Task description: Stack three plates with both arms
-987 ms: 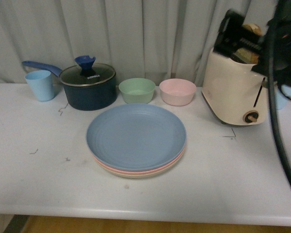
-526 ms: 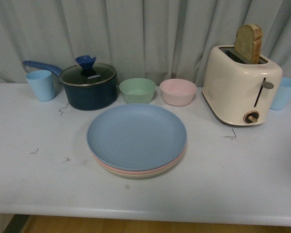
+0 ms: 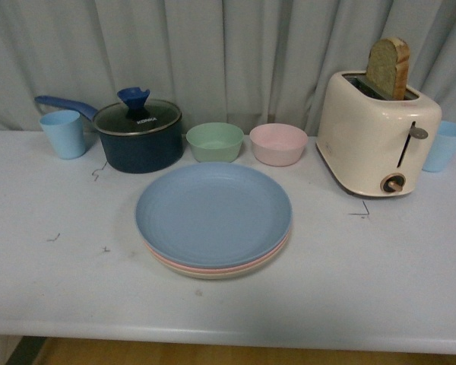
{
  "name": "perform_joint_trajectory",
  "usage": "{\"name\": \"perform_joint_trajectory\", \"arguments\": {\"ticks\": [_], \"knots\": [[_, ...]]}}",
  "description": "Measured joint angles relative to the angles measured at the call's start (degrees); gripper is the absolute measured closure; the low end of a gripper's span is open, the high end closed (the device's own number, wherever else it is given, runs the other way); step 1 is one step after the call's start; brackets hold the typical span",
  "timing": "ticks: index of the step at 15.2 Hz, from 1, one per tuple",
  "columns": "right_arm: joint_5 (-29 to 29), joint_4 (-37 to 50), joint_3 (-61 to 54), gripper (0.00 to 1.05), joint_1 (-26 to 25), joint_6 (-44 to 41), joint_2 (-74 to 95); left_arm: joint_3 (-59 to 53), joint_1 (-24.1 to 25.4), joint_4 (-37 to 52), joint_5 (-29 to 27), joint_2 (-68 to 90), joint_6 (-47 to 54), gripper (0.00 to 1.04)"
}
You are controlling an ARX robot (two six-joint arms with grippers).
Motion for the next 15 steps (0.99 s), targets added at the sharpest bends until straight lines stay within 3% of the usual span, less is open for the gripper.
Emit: {"name": "perform_joint_trajectory", "arguments": {"ticks": [5, 15], "knots": [[0.0, -2.6, -3.2, 1.03, 0.0, 0.0, -8.0, 0.0, 0.0, 0.0, 0.0, 0.0, 0.0, 0.07], [0.0, -17.3, -3.4, 1.03, 0.0, 0.0, -21.6, 0.0, 0.0, 0.0, 0.0, 0.0, 0.0, 0.07]]}}
